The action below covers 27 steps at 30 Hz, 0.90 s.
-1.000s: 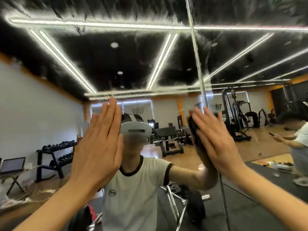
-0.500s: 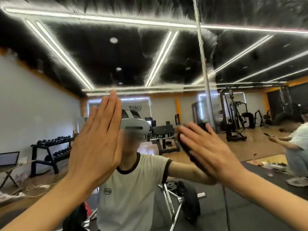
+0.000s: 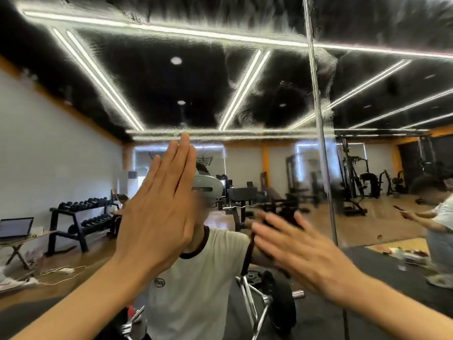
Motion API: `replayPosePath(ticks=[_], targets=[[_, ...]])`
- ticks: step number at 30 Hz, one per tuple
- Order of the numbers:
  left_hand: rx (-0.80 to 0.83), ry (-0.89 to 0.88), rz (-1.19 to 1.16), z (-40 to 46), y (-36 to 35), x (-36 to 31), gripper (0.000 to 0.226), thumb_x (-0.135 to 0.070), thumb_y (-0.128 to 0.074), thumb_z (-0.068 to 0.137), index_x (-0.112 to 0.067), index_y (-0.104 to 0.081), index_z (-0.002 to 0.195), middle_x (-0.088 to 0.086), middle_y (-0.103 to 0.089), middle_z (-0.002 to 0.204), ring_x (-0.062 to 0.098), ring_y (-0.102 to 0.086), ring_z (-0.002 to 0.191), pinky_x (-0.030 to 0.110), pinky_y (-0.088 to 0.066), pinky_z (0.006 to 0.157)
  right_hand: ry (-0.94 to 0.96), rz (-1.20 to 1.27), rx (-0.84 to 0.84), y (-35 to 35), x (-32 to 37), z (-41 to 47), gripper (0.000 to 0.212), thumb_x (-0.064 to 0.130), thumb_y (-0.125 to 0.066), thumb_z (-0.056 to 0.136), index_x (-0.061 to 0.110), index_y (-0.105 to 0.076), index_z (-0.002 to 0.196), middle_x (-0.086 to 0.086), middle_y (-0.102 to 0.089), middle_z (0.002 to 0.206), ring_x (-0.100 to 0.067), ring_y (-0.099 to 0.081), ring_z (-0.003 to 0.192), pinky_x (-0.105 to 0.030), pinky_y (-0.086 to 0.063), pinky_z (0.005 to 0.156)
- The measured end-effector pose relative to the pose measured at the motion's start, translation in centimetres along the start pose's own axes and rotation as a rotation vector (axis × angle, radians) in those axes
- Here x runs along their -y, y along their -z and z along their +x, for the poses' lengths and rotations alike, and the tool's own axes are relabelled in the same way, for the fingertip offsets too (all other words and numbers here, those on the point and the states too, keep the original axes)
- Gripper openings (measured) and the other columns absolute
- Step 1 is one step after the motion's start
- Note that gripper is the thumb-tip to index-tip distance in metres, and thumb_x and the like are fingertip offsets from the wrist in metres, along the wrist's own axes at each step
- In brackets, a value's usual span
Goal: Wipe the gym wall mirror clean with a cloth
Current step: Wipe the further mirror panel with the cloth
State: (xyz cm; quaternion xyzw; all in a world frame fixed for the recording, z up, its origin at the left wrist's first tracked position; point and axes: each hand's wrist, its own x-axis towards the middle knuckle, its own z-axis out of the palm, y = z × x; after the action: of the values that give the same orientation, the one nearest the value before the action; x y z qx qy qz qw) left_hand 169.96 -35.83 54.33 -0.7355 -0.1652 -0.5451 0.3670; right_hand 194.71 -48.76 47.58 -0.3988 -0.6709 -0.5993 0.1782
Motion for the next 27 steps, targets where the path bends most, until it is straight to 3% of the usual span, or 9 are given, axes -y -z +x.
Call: replayPosePath(ticks=[6, 8, 10, 14, 16, 18, 20, 22, 27], targets=[[0.0, -0.057, -0.082, -0.3, 1.0, 0.5, 0.061, -0.027, -0.024, 0.106, -0.002, -0.012, 0.16, 0.011, -0.004, 0.17, 0.018, 0.0, 0.157, 0.03, 0.003, 0.126, -0.541, 0.189, -0.325, 3.0, -9.4, 14.7, 0.044, 0.025, -0.039, 0.107, 0.012, -0.047, 0.148, -0.003, -0.04, 0.157, -0.03, -0.021, 0.153, -0.045, 0.003, 0.122], [-0.013, -0.083, -0.068, -1.0, 2.2, 1.9, 0.06, -0.029, -0.021, 0.107, -0.003, -0.012, 0.16, 0.011, -0.004, 0.17, 0.017, 0.0, 0.157, 0.03, 0.003, 0.126, -0.511, 0.17, -0.308, 1.8, -7.7, 13.9, 0.043, 0.023, -0.04, 0.107, 0.011, -0.047, 0.148, -0.003, -0.04, 0.157, -0.027, -0.022, 0.152, -0.044, 0.001, 0.124], [-0.033, -0.078, -0.052, -2.3, 2.7, 4.5, 0.06, -0.033, -0.016, 0.108, -0.005, -0.012, 0.161, 0.01, -0.003, 0.169, 0.018, 0.0, 0.156, 0.032, 0.003, 0.126, -0.357, 0.113, -0.232, 0.5, -3.3, 9.6, 0.043, 0.025, -0.037, 0.108, 0.012, -0.045, 0.148, -0.005, -0.041, 0.156, -0.027, -0.026, 0.151, -0.047, -0.007, 0.126], [0.058, 0.067, -0.105, -4.1, 1.6, 9.7, 0.066, -0.04, -0.014, 0.104, -0.01, -0.007, 0.162, 0.009, 0.001, 0.17, 0.029, -0.003, 0.157, 0.062, -0.012, 0.123, -0.047, 0.084, -0.037, -0.3, 2.0, 2.3, 0.041, 0.027, -0.029, 0.111, 0.014, -0.04, 0.148, -0.001, -0.038, 0.158, -0.024, -0.027, 0.151, -0.047, -0.014, 0.124], [0.068, 0.064, -0.072, -4.5, 1.9, 10.1, 0.065, -0.039, -0.013, 0.105, -0.01, -0.004, 0.162, 0.008, 0.002, 0.17, 0.028, -0.002, 0.157, 0.051, -0.004, 0.127, -0.067, 0.099, -0.04, 0.3, -0.2, 4.4, 0.043, 0.028, -0.028, 0.111, 0.014, -0.035, 0.151, -0.001, -0.032, 0.16, -0.021, -0.02, 0.153, -0.047, -0.013, 0.125], [0.049, 0.052, -0.037, -4.4, 2.8, 9.6, 0.063, -0.038, -0.011, 0.106, -0.009, -0.004, 0.162, 0.008, 0.002, 0.17, 0.023, -0.001, 0.157, 0.034, 0.004, 0.127, -0.286, 0.148, -0.151, 1.0, -3.8, 9.3, 0.045, 0.023, -0.034, 0.109, 0.013, -0.034, 0.153, -0.006, -0.031, 0.16, -0.024, -0.018, 0.153, -0.049, -0.011, 0.125], [0.031, 0.049, -0.022, -4.3, 3.4, 9.0, 0.062, -0.036, -0.012, 0.107, -0.006, -0.009, 0.161, 0.01, -0.003, 0.17, 0.02, -0.001, 0.157, 0.028, 0.007, 0.125, -0.518, 0.215, -0.291, 2.3, -7.2, 14.3, 0.046, 0.019, -0.038, 0.107, 0.008, -0.039, 0.151, -0.009, -0.033, 0.16, -0.027, -0.019, 0.153, -0.04, 0.0, 0.126], [0.019, 0.051, -0.018, -4.3, 3.5, 8.9, 0.062, -0.032, -0.016, 0.106, -0.003, -0.012, 0.16, 0.012, -0.007, 0.169, 0.017, 0.001, 0.157, 0.026, 0.007, 0.125, -0.609, 0.229, -0.349, 2.2, -7.4, 17.0, 0.045, 0.019, -0.039, 0.107, 0.007, -0.041, 0.15, -0.009, -0.035, 0.16, -0.027, -0.02, 0.153, -0.036, 0.004, 0.124], [0.004, 0.04, -0.022, -4.3, 3.5, 8.9, 0.062, -0.028, -0.02, 0.105, 0.0, -0.015, 0.159, 0.014, -0.008, 0.169, 0.014, 0.004, 0.156, 0.026, 0.006, 0.125, -0.258, 0.158, -0.164, -0.9, 2.9, 9.4, 0.044, 0.022, -0.036, 0.108, 0.009, -0.044, 0.149, -0.008, -0.039, 0.158, -0.023, -0.024, 0.152, -0.044, -0.007, 0.126]])
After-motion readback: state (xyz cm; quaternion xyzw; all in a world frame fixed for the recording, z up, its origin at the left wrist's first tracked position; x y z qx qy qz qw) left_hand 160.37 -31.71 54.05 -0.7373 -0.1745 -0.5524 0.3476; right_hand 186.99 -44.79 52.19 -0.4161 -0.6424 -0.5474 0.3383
